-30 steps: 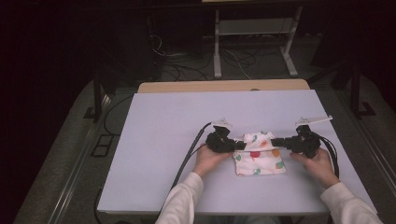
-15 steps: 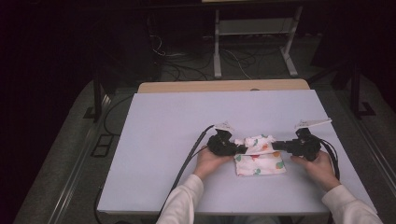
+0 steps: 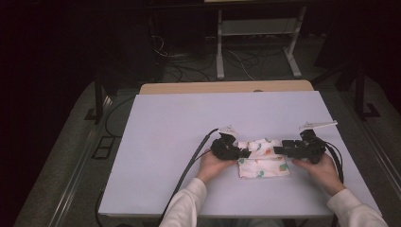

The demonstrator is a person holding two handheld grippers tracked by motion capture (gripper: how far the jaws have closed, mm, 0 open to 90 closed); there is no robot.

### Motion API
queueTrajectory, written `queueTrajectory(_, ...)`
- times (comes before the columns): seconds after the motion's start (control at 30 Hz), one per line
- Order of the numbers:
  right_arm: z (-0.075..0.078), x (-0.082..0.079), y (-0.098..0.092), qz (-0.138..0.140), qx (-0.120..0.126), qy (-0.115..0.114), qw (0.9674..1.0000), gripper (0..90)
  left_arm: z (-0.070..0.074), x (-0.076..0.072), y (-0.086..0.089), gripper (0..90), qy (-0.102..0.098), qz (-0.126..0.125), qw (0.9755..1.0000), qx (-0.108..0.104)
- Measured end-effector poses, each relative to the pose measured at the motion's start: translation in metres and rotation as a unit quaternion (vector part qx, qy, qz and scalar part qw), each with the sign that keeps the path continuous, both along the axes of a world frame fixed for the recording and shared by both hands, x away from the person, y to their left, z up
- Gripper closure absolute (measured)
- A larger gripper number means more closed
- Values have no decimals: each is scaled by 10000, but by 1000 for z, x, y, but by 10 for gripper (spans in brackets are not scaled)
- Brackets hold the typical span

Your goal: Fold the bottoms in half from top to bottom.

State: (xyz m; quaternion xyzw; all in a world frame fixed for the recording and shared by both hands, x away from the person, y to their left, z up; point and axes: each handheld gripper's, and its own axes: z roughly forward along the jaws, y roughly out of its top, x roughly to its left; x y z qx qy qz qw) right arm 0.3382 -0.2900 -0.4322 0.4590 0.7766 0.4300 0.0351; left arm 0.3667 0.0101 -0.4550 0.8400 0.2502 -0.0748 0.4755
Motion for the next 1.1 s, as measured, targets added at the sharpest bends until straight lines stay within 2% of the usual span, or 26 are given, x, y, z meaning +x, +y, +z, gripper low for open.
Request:
queueTrajectory(0.07, 4, 3, 0, -165, 26, -19, 9999, 322, 0, 0, 0, 863, -15, 10, 10000, -2)
queueTrajectory(0.17, 8, 9, 0, -252, 120, 13, 9996, 283, 1, 0, 0, 863, -12, 27, 10000, -19)
queueTrajectory(0.27, 13, 16, 3, -225, 190, 10, 9996, 268, 1, 0, 0, 862, -12, 29, 10000, -28)
queueTrajectory(0.47, 23, 28, 10, -64, 150, -125, 9998, 280, 1, 0, 0, 861, -9, 21, 10000, -28)
queueTrajectory(0.57, 26, 34, 14, 12, 144, -173, 9997, 370, 1, 0, 0, 860, -9, 19, 10000, -21)
queueTrajectory(0.73, 28, 46, 27, 163, -89, -61, 9998, 693, 1, 0, 0, 859, -1, 23, 10000, -39)
queueTrajectory(0.8, 27, 50, 32, 231, -171, 45, 9996, 771, 1, 0, 0, 859, 0, 25, 10000, -42)
queueTrajectory(0.87, 25, 54, 38, 277, -248, 129, 9992, 824, 1, 0, 0, 859, -4, 16, 10000, -39)
queueTrajectory(1.0, 23, 60, 46, 336, -299, 215, 9988, 875, 2, 0, 0, 860, -25, 9, 10000, -46)
queueTrajectory(1.1, 20, 64, 50, 378, -347, 289, 9983, 884, 2, 0, 0, 859, -30, 8, 10000, -47)
